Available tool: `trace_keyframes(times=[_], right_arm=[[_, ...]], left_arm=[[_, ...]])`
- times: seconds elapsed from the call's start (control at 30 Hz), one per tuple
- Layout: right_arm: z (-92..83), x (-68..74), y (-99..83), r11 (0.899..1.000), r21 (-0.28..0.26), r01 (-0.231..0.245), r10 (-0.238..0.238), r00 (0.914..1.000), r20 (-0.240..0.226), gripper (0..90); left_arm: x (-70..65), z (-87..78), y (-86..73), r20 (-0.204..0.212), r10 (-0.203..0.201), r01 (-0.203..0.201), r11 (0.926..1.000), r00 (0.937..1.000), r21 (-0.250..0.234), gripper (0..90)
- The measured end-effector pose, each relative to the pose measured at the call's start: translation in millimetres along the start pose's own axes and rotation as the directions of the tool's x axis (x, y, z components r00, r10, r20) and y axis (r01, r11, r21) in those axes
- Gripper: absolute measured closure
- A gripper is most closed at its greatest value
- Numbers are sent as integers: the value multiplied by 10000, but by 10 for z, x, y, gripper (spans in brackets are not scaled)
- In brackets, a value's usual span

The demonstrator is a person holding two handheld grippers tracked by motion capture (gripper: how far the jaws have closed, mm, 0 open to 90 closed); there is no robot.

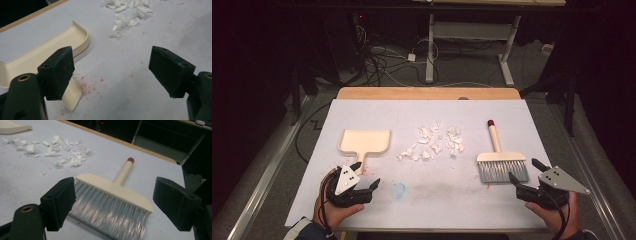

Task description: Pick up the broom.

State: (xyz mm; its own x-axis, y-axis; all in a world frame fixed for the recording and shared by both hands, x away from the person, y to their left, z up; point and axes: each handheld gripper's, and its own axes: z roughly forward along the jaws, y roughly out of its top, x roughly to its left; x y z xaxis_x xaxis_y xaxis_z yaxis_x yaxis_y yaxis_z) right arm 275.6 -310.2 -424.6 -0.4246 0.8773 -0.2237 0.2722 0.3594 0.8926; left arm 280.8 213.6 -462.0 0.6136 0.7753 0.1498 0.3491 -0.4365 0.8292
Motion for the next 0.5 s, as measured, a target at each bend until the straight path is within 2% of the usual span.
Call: trace_keyframes(times=[0.13,0.27,0.37,0.5], right_arm=[[-17,11,-19,9999,122,85,-85,10000,2,189],[-25,12,-10,9999,115,125,-125,9999,81,190],[-5,6,-4,9997,254,71,-72,10000,58,190],[8,4,5,9994,312,144,-148,9998,123,190]], left_arm=[[-4,57,2,69,165,-166,9996,9998,215,200],[-21,55,11,116,213,-215,9996,9997,194,200],[-35,69,9,182,392,-397,9988,9991,278,200],[-37,73,10,243,363,-370,9989,9990,273,200]])
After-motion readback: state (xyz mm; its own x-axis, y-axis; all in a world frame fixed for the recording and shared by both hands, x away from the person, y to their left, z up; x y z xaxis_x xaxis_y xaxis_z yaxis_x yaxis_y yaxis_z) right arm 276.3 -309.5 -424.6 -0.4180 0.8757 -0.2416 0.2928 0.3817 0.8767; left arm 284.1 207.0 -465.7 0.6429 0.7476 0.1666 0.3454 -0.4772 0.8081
